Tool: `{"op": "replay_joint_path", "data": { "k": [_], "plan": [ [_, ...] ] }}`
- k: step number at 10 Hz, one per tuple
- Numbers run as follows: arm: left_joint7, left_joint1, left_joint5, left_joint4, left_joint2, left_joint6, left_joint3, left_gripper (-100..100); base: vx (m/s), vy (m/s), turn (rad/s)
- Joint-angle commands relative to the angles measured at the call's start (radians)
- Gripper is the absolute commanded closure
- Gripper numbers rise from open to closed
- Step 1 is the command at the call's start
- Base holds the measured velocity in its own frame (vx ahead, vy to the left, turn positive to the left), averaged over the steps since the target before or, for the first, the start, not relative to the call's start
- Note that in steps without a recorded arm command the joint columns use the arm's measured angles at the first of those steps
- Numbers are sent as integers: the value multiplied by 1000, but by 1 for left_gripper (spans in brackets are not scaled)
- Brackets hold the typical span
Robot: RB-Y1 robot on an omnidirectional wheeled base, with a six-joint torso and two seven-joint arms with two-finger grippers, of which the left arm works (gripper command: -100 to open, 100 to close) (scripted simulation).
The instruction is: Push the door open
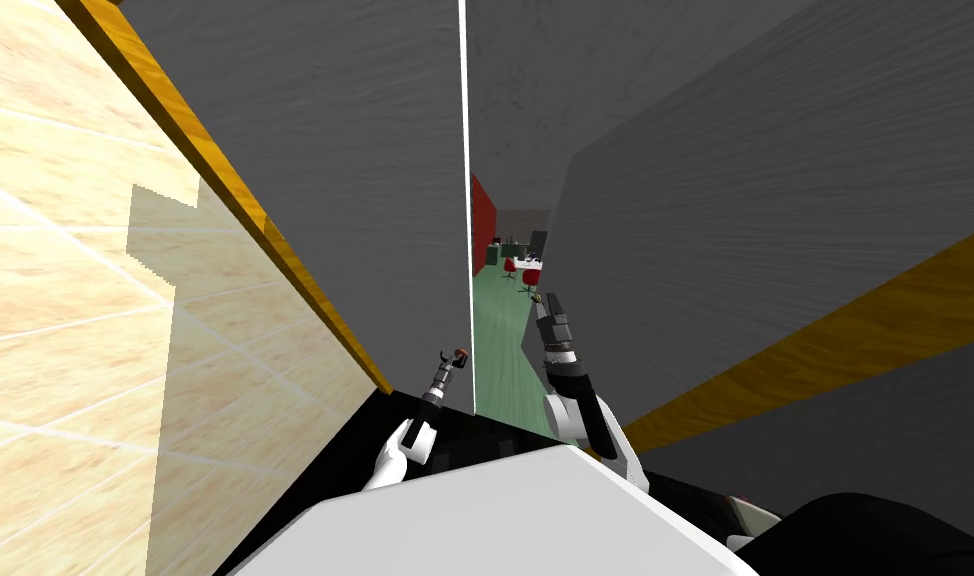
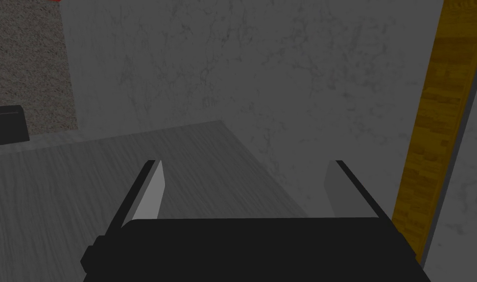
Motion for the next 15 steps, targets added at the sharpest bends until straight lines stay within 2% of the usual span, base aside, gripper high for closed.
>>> {"op": "replay_joint_path", "data": {
  "k": [1, 2, 3, 9, 15],
  "plan": [
    [0, 6, -1, 3, 0, -1, -2, 100, 0, 0, 0],
    [0, 6, -1, 3, 0, -1, -2, 100, 0, 0, 0],
    [-2, 2, 2, -2, 9, 1, 10, 100, 73, -64, 62],
    [-6, 8, 6, -7, 28, 3, 38, 100, 152, -74, 41],
    [-14, 20, 15, -17, 45, 7, 89, 100, 140, -103, 85]
  ]
}}
